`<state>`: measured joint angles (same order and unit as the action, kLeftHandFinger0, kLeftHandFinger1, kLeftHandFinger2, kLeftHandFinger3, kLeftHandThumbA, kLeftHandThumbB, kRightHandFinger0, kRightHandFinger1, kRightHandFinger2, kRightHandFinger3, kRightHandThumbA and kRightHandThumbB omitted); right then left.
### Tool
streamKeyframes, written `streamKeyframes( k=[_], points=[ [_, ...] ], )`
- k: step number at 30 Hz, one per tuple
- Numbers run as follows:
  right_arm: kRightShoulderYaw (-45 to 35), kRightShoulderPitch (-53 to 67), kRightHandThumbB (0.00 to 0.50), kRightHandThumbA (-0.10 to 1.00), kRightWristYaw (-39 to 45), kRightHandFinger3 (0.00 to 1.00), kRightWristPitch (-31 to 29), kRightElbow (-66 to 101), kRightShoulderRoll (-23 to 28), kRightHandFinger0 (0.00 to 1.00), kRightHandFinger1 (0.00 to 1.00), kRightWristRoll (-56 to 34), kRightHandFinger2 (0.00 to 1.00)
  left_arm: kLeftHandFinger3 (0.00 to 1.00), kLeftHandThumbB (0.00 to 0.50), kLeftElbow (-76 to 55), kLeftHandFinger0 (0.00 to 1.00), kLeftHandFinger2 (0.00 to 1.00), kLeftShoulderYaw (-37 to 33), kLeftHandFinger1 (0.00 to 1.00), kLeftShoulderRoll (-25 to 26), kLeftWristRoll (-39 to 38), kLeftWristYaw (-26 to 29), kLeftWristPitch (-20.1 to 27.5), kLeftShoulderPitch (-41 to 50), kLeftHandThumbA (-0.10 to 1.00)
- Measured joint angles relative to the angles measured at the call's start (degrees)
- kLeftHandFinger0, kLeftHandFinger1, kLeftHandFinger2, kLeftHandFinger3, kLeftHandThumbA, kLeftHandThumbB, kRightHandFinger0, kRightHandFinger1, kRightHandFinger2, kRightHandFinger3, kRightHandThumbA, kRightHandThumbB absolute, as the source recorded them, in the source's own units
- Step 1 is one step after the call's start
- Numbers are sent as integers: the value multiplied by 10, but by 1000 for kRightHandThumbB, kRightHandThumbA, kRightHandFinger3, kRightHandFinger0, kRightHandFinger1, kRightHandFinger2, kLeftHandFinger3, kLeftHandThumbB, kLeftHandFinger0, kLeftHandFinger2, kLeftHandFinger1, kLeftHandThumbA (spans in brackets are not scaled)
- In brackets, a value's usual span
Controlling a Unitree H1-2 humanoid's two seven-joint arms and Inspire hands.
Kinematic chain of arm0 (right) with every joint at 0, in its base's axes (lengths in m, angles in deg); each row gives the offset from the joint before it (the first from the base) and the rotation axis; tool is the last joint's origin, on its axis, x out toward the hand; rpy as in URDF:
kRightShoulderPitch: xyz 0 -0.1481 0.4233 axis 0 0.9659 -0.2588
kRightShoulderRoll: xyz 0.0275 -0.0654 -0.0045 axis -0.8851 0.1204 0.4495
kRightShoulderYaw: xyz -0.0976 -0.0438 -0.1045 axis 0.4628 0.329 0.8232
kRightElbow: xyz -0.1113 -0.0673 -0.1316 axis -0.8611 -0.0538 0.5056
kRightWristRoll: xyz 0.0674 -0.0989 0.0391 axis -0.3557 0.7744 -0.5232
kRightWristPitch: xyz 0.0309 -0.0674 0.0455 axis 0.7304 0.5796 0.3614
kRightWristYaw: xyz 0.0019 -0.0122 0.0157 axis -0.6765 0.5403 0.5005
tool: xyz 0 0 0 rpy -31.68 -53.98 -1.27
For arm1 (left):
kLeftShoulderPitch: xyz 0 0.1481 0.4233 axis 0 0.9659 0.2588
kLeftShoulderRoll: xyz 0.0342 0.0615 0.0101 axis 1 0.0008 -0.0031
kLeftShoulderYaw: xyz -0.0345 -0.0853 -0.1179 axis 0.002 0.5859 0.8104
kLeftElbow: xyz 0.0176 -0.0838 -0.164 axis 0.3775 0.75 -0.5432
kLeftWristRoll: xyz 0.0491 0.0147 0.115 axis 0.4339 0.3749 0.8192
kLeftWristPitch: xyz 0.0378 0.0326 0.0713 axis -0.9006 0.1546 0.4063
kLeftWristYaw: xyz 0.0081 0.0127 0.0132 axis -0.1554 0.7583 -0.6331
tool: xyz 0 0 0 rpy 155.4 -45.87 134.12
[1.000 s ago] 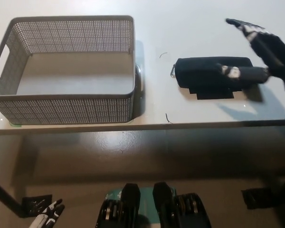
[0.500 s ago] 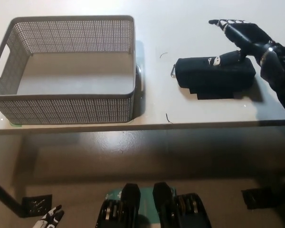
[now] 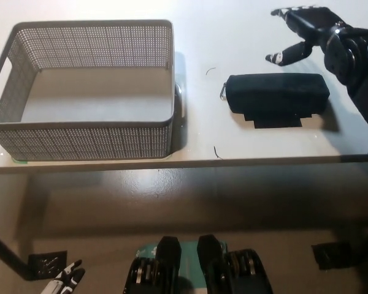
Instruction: Use the right hand to pick up the pencil case on the right hand side and put it into a grey container on the left side
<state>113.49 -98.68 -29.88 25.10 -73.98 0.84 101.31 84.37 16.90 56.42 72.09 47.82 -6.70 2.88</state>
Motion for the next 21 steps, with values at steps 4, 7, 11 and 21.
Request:
streamKeyframes(
  k=[4,7,11,21],
  points=[
    [0,-4,500,794,1,1000,-1,-11,-9,1000,1000,1,1000,1000,332,0,1000,1000,0,1000,0,3,0,0,0,1000],
    [0,-4,500,899,4,1000,-1,-21,-14,1000,1000,0,1000,1000,348,0,1000,1000,0,1000,0,4,0,1,-1,1000],
    [-2,-5,500,990,23,1000,0,-35,-20,1000,1000,-3,1000,1000,338,-2,1000,1000,0,1000,0,6,0,1,-1,1000],
    [-11,-4,500,1000,65,1000,13,-36,-26,1000,1000,-10,1000,1000,323,-2,1000,1000,-1,1000,0,11,-1,3,-4,1000]
  ],
)
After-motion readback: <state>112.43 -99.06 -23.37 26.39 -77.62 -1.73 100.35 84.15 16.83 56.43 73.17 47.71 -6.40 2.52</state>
